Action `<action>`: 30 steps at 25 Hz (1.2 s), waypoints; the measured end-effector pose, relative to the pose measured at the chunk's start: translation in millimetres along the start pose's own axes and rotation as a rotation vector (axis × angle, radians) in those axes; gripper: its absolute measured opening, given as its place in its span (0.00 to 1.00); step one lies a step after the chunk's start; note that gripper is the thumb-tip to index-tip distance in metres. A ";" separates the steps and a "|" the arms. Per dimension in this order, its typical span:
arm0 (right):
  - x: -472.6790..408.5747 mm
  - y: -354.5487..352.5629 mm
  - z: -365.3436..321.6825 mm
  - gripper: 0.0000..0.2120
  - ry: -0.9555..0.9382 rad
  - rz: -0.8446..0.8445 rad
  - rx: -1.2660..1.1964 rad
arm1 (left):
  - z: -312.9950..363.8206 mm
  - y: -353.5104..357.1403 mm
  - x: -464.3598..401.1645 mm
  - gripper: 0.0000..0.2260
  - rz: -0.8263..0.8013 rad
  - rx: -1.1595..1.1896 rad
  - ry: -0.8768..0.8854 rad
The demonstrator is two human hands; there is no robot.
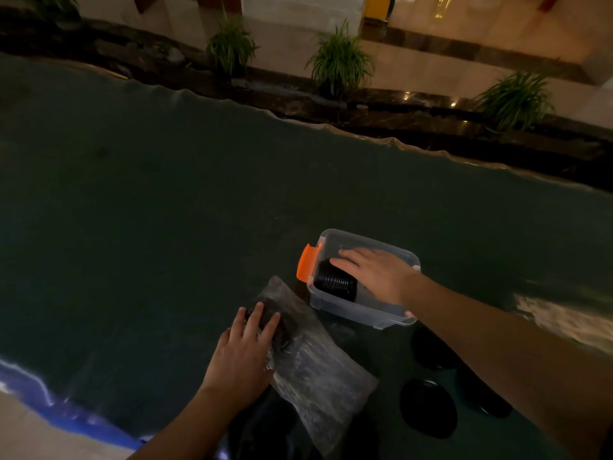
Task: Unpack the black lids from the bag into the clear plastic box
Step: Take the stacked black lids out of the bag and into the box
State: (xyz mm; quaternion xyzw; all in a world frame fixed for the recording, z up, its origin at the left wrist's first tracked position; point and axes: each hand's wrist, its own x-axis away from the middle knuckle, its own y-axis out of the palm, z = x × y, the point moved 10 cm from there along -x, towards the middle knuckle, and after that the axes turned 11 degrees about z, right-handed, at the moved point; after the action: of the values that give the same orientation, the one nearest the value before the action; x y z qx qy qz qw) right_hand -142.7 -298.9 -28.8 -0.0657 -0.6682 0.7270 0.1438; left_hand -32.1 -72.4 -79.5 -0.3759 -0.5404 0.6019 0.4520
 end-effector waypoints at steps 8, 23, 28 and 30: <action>71.7 -92.9 -35.8 0.33 0.132 0.291 -0.112 | -13.5 3.3 -5.5 0.48 -0.006 -0.008 0.022; 188.0 -22.6 -166.2 0.25 0.060 0.194 -0.268 | -22.7 -4.6 -7.7 0.51 0.010 0.005 0.087; 138.2 36.9 -156.4 0.32 0.150 0.075 -0.419 | -22.3 -2.9 -5.1 0.51 -0.007 0.021 0.078; 105.7 42.0 -158.5 0.32 0.103 0.114 -0.309 | -25.4 -3.0 -4.5 0.52 -0.011 0.026 0.056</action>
State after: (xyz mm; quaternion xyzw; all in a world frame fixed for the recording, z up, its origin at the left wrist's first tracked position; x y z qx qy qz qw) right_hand -202.6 -119.3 -75.8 -0.1620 -0.7590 0.6182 0.1246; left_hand -6.5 -68.8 -80.0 -0.3835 -0.5218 0.5957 0.4752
